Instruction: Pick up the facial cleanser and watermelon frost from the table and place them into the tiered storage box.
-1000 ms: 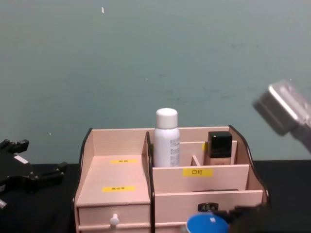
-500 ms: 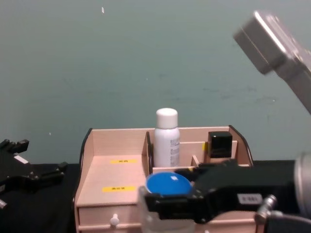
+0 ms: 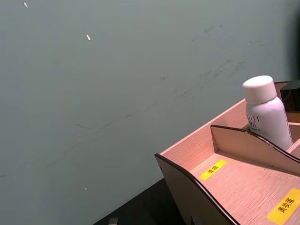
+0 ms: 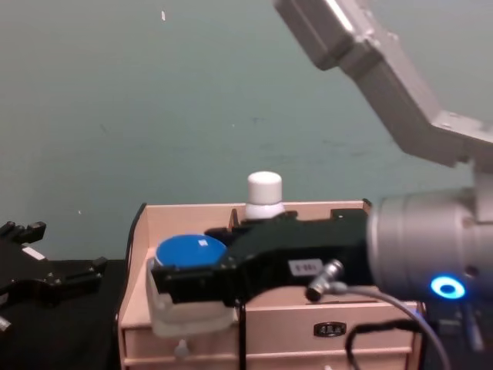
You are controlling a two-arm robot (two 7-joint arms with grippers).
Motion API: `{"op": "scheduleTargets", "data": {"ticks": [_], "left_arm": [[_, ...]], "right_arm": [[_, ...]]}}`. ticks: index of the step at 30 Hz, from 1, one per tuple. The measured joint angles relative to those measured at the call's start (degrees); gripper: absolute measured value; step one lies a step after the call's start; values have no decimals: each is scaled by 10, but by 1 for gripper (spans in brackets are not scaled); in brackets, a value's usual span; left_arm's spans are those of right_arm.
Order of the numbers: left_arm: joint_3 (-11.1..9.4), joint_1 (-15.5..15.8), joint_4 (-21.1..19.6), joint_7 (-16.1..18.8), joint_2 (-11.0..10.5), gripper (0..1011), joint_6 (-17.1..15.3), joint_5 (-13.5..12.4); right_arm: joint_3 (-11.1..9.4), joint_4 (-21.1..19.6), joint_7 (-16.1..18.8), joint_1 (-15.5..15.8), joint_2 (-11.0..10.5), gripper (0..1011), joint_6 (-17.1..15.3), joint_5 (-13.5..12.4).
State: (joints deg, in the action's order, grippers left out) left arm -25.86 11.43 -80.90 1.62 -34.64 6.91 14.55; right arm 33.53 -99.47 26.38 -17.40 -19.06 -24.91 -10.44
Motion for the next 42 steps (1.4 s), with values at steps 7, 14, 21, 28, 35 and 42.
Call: {"op": "scheduleTargets", "data": {"ticks": [7,14,21,28,35,42], "left_arm": [[0,0,0,0,0,1009,0,0],[0,0,0,0,0,1010,0,0],[0,0,0,0,0,1010,0,0],[0,0,0,0,0,1010,0,0],[0,0,0,0,0,1010,0,0],[0,0,0,0,0,1010,0,0]], "right_arm": [[8,49,-10,-33,25,728,10,7],[8,112,-22,-68,52,728,26,18],[7,157,-27,-88,71,728,43,26],[5,186,-27,-100,84,728,56,32],[2,209,-29,-110,95,728,63,37],[1,237,-28,-123,107,728,69,41]]}}
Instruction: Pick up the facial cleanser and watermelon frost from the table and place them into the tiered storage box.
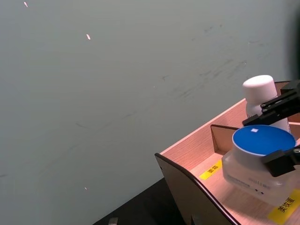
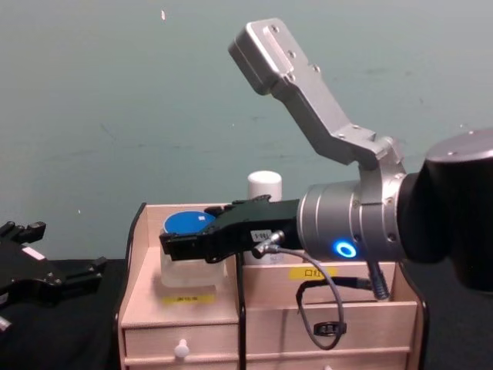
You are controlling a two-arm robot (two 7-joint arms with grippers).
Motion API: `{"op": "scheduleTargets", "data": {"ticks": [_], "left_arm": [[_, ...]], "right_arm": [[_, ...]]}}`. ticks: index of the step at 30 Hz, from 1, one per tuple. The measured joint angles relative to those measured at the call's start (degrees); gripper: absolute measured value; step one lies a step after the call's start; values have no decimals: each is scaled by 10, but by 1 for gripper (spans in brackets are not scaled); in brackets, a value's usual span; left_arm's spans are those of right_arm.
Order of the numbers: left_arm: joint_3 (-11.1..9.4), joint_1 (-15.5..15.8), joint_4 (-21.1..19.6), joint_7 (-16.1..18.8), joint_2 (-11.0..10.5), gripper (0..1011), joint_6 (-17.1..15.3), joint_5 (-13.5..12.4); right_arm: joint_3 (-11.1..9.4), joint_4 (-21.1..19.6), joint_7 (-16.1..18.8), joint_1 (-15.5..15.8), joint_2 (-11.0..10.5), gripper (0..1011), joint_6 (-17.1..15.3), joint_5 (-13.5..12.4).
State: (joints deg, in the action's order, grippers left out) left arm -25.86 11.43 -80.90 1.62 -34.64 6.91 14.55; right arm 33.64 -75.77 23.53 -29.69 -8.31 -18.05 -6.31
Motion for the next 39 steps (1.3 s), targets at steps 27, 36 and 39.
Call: {"op": "scheduleTargets", "data": {"ticks": [27,36,39], "left_arm": [[0,0,0,0,0,1010,0,0],[0,0,0,0,0,1009,0,0],[0,0,0,0,0,1010,0,0]], "right_arm": [[-4,44,1,-17,17,741,3,6],[-4,42,2,-16,17,960,3,5],[-8,36,-2,-12,16,1002,7,5]]}}
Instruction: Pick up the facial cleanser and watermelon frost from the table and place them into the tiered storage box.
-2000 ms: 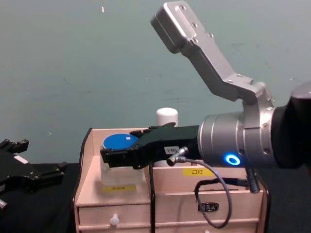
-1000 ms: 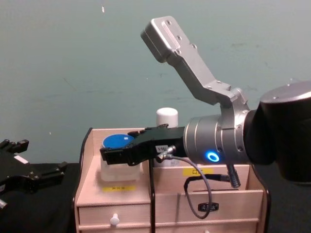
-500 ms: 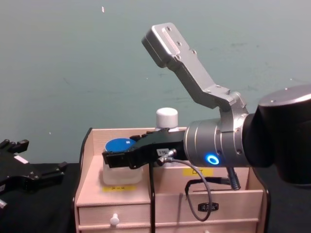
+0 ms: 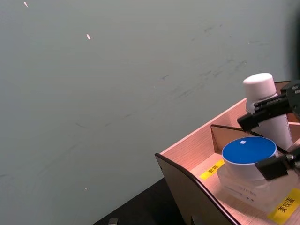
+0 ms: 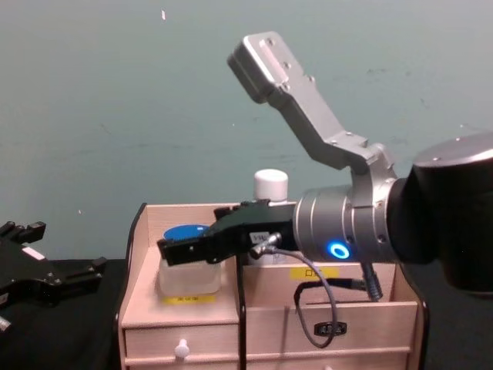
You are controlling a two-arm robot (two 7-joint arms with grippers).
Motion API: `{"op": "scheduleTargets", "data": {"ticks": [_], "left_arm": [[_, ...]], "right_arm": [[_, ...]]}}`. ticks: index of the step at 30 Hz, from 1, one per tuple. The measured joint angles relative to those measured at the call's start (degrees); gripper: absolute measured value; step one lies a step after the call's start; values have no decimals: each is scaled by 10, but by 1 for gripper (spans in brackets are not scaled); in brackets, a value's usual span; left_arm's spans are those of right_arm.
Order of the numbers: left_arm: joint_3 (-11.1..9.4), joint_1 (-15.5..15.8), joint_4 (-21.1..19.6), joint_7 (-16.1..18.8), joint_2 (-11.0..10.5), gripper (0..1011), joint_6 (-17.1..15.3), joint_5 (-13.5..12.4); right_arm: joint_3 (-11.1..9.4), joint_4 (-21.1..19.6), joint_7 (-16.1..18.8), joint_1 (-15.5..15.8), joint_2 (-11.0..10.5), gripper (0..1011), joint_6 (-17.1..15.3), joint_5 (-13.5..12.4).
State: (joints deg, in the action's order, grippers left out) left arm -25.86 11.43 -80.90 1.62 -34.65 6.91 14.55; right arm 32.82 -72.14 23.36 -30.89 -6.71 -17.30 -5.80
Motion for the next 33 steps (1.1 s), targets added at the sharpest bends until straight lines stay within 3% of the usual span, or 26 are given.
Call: {"op": "scheduleTargets", "data": {"ticks": [18,26,33], "left_arm": [[0,0,0,0,0,1010,0,0],[0,0,0,0,0,1009,0,0],[0,0,0,0,0,1009,0,0]], "right_arm": [[-29,-119,0,48,-33,1002,26,-28],[-43,-191,8,72,-59,1002,37,-59],[-74,-256,-4,106,-92,1002,53,-84]]}}
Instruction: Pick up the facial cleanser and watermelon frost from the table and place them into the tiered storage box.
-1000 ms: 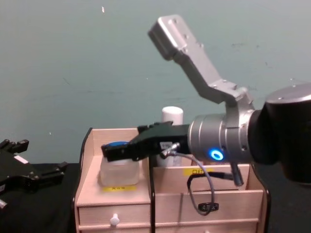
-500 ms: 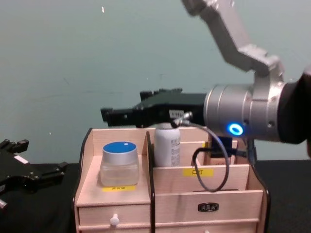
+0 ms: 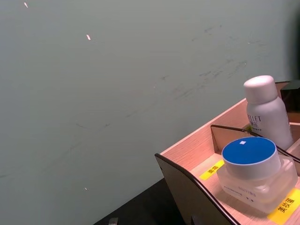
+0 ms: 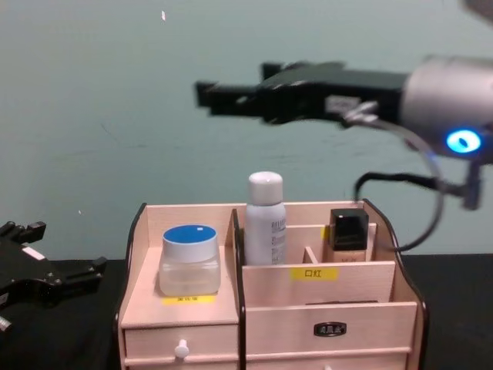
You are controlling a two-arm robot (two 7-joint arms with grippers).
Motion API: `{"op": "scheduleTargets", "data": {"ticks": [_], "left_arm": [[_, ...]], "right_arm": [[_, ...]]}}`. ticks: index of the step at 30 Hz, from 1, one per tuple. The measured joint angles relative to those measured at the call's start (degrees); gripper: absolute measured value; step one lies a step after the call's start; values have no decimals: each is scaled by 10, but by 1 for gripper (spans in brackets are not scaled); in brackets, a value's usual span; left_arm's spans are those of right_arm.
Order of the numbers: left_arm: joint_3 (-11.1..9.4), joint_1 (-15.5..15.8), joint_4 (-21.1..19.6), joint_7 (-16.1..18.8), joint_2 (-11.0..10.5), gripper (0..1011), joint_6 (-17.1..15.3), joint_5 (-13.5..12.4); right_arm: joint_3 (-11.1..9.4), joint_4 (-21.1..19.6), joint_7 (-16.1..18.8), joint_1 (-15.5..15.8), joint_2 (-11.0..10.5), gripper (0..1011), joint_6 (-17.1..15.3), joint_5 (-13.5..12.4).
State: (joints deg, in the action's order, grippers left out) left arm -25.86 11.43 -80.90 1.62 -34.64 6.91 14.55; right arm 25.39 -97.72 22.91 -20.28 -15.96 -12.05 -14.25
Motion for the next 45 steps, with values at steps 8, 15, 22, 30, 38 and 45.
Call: {"op": "scheduleTargets", "data": {"ticks": [8,15,22,30,38,45], "left_arm": [[0,0,0,0,0,1010,0,0],[0,0,0,0,0,1010,0,0],[0,0,0,0,0,1009,0,0],[0,0,0,0,0,1010,0,0],[0,0,0,0,0,1010,0,0],[0,0,0,0,0,1010,0,0]], "right_arm": [[-68,-71,-66,71,-56,1002,34,21],[-134,-89,-143,137,-60,1002,59,57],[-165,-44,-203,159,-42,1002,61,95],[-167,35,-196,144,-28,1002,68,106],[-169,95,-170,130,-19,1002,85,107],[-174,128,-138,120,-15,1002,103,95]]}}
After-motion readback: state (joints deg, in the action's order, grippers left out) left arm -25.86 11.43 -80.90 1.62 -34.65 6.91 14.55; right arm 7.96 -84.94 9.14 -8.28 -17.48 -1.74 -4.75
